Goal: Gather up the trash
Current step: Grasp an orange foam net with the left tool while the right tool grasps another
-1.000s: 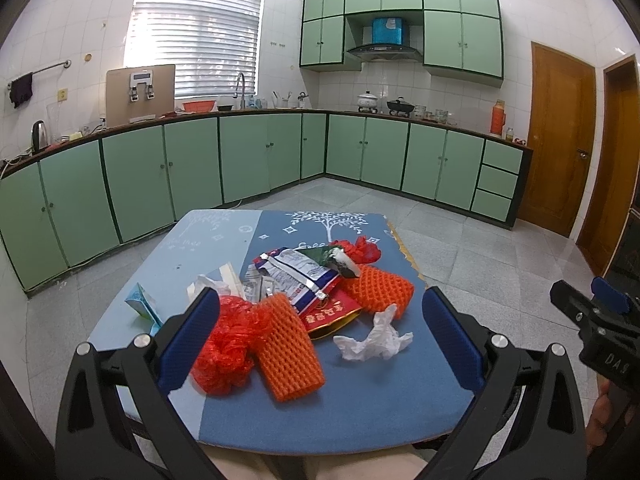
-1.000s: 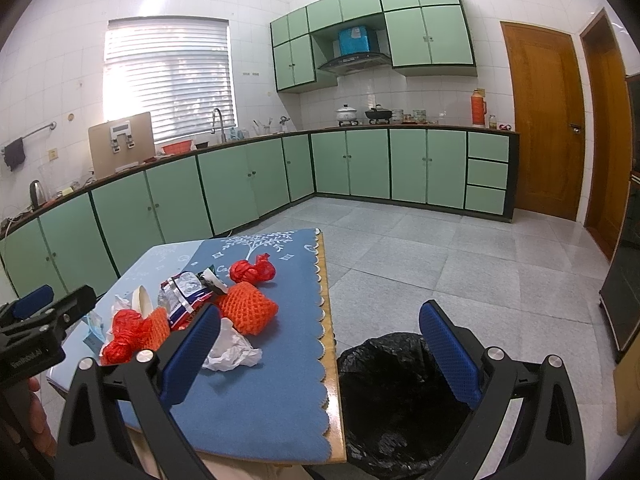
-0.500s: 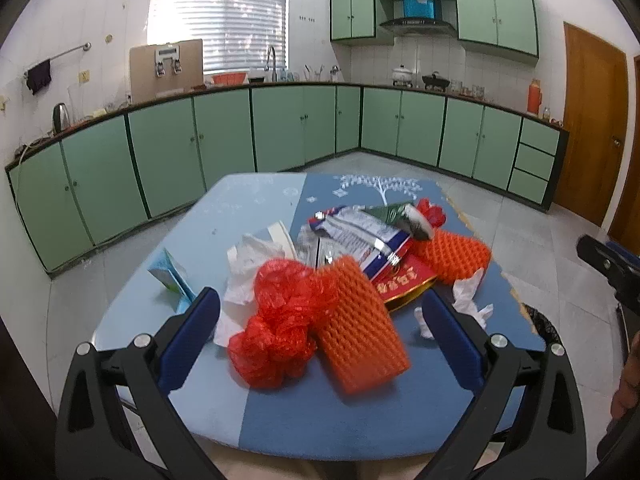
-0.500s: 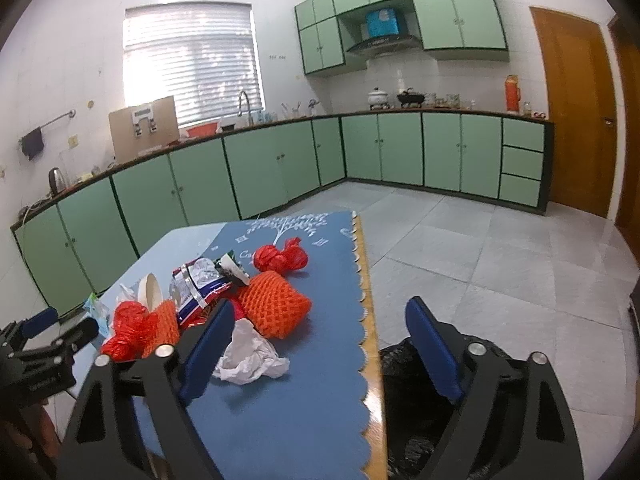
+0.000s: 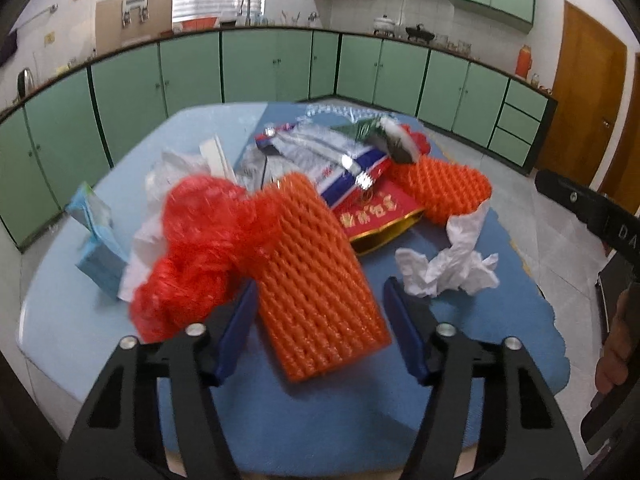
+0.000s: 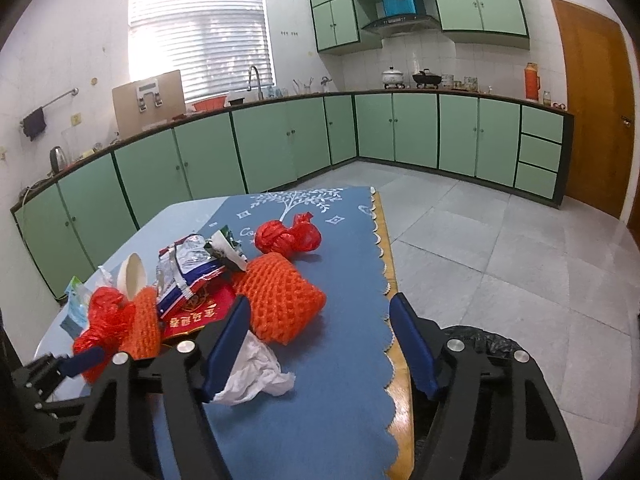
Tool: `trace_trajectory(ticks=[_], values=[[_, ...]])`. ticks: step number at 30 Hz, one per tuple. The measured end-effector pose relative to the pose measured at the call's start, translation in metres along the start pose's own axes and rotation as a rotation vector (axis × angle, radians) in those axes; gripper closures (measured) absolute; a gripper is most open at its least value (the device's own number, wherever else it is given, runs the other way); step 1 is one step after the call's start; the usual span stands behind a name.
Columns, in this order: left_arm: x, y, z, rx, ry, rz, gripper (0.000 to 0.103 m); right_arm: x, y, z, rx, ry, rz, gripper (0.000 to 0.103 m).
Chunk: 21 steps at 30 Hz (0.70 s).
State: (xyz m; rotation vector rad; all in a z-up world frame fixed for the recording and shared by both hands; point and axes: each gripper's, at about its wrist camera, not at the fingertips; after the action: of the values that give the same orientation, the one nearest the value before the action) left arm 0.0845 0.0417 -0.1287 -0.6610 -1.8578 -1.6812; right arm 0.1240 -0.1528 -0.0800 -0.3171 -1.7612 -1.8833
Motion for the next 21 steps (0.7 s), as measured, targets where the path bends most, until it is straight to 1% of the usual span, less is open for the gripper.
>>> trace_trajectory(ticks=[2,4,5,6,7,10,13,17,19,21], values=[[-0.006,-0.001,0.001,0.009,-0.008,0.015,0.053,-0.005,0.001,-0.001,0.003,0.005,0.006,0.034],[-0.009,-0.002,0.003,0.017,-0.009,0.021,0.068,-0.011,0.002,0.001,0.008,0.008,0.013,0.036],[-0.008,-0.002,0.005,0.025,-0.01,0.018,0.073,-0.014,0.002,0.001,0.01,0.012,0.017,0.037],[-0.006,-0.002,0.007,0.033,-0.013,0.013,0.08,-0.017,0.003,0.002,0.012,0.019,0.021,0.038],[-0.004,-0.001,0.009,0.043,-0.017,0.005,0.084,-0.019,0.003,0.003,0.014,0.024,0.024,0.038],[0.01,0.002,0.016,0.077,-0.035,-0.029,0.089,-0.027,0.004,0.006,0.024,0.064,0.042,0.038],[0.024,0.008,0.015,0.082,-0.052,-0.084,0.089,-0.038,0.003,0.008,0.017,0.097,0.068,0.039],[0.044,0.017,0.008,0.068,-0.06,-0.173,0.089,-0.056,0.004,0.006,0.0,0.111,0.108,0.044],[0.048,0.022,0.008,0.07,-0.062,-0.196,0.089,-0.064,0.004,0.006,-0.008,0.122,0.129,0.049],[0.046,0.027,0.006,0.072,-0.063,-0.204,0.089,-0.072,0.004,0.007,-0.003,0.133,0.145,0.053]])
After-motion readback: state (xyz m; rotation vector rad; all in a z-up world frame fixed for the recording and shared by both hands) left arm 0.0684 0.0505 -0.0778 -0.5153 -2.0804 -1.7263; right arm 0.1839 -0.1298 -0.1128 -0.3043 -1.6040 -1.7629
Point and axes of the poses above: each gripper's, at about its wrist camera, not at the fingertips, and x roughly against the way its jaws point, z to its left, y to its top
